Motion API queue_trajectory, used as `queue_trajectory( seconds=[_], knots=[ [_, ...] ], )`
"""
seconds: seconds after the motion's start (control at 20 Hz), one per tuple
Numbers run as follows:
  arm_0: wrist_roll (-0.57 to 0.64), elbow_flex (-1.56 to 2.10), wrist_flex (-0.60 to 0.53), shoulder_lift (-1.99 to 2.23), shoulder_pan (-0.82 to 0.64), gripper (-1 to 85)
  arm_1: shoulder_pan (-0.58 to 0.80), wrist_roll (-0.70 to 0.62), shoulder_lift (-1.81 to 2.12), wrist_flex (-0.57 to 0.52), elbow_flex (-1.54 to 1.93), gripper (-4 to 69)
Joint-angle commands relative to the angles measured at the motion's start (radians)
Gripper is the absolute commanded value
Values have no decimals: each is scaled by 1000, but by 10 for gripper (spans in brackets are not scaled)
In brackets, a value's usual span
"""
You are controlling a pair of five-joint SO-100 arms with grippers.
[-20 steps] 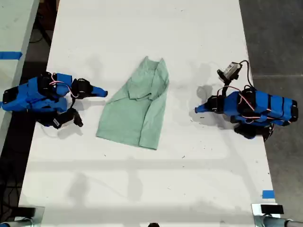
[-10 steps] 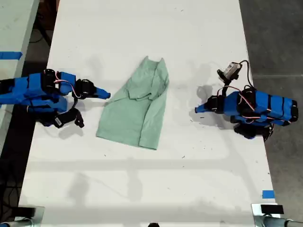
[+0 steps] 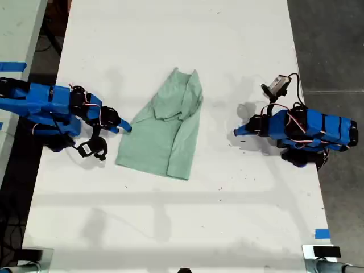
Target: Fold t shirt
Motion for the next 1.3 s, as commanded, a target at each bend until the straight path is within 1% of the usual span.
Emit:
queue_trajectory(
  seconds=[0.0,0.2,0.25,0.3,0.35,0.45,0.6,0.65,0.7,0.85,1.05,1.1,1.15,1.2,1.25],
  knots=[
    [-18,-31,-25,-51,35,169,5,20,17,9,55,-11],
    [-23,-196,-64,-407,72,163,5,20,17,11,55,-11],
    [-21,-261,-52,-517,72,12,5,21,17,11,55,-11],
    [-28,-321,-26,-595,77,-2,5,21,17,11,55,-11],
    [-28,-380,20,-647,80,-2,5,21,17,11,55,-11],
    [-28,-466,115,-620,89,-2,5,20,17,11,55,-11],
    [-44,-724,387,-626,87,-2,5,20,17,11,55,-11],
    [-44,-830,460,-652,87,-2,5,18,17,11,55,-11],
    [-35,-930,495,-680,87,-2,5,18,17,11,55,-11],
    [-8,-1241,499,-879,123,-2,5,18,17,11,55,-11],
    [60,-1842,538,-1378,156,-2,5,18,17,11,55,-11],
    [67,-1944,532,-1459,163,-2,5,17,17,11,55,-11],
    [78,-1937,479,-1474,167,-2,3,15,17,11,55,-11],
    [78,-1937,463,-1485,167,4,3,14,17,11,55,-11],
    [81,-1937,457,-1488,169,92,3,12,17,11,55,-11]
  ],
)
